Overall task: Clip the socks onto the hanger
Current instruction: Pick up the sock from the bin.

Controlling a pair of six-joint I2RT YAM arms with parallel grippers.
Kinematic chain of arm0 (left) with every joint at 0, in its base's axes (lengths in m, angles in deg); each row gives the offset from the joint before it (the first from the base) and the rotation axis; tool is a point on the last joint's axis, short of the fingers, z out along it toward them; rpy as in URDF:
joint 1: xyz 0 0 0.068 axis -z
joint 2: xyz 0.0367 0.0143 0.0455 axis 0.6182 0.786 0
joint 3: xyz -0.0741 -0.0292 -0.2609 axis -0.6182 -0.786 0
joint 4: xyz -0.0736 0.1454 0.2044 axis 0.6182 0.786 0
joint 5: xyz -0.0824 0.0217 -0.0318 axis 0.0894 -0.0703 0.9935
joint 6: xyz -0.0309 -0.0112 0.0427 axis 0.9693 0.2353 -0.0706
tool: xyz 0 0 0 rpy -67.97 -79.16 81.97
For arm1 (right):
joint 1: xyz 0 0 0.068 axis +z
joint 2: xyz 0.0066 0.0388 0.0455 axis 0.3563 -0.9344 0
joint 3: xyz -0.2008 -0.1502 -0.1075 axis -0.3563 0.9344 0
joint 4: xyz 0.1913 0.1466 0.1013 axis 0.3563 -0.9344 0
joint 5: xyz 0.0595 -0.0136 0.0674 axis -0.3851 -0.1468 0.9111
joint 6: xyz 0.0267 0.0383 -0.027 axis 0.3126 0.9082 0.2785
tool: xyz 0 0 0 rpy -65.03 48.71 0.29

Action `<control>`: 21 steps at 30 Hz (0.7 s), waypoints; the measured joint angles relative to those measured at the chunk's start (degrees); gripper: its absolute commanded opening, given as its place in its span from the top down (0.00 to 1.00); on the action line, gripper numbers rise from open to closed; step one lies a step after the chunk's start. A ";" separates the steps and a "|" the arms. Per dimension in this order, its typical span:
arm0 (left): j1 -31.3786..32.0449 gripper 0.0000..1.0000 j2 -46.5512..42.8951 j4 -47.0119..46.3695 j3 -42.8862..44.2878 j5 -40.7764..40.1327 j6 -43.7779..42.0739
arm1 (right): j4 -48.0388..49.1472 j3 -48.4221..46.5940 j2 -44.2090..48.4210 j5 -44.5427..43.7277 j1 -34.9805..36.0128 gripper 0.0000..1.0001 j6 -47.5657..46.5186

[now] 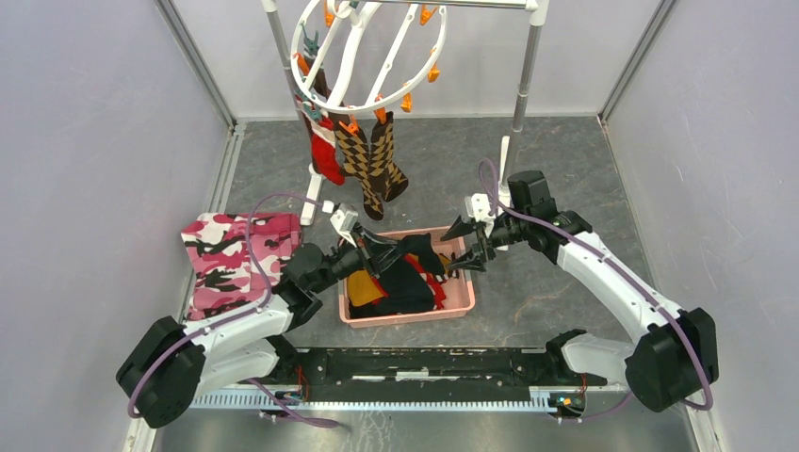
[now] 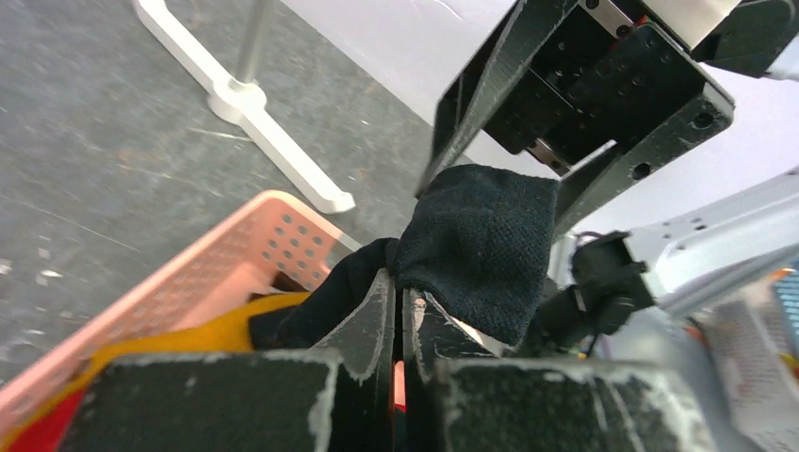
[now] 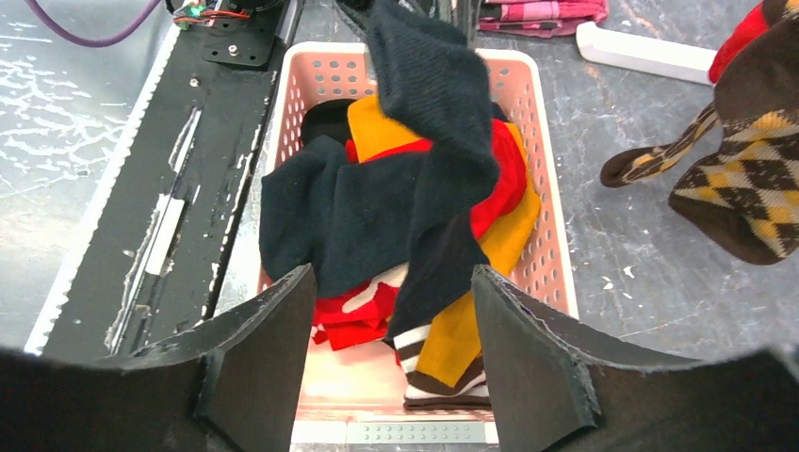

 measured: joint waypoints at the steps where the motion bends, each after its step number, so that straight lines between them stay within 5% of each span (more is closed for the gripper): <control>1: -0.31 0.98 0.35 -0.02 0.09 1.51 3.10 | -0.20 -0.02 0.46 -0.24 0.11 0.27 -0.48; 11: -0.63 0.98 3.61 -1.84 2.32 8.57 14.95 | -0.15 -5.90 0.79 -7.21 4.61 0.28 -0.63; 21: -0.74 0.98 4.15 -2.67 2.43 9.29 17.09 | 1.95 -8.37 -1.11 -5.05 5.73 0.50 3.19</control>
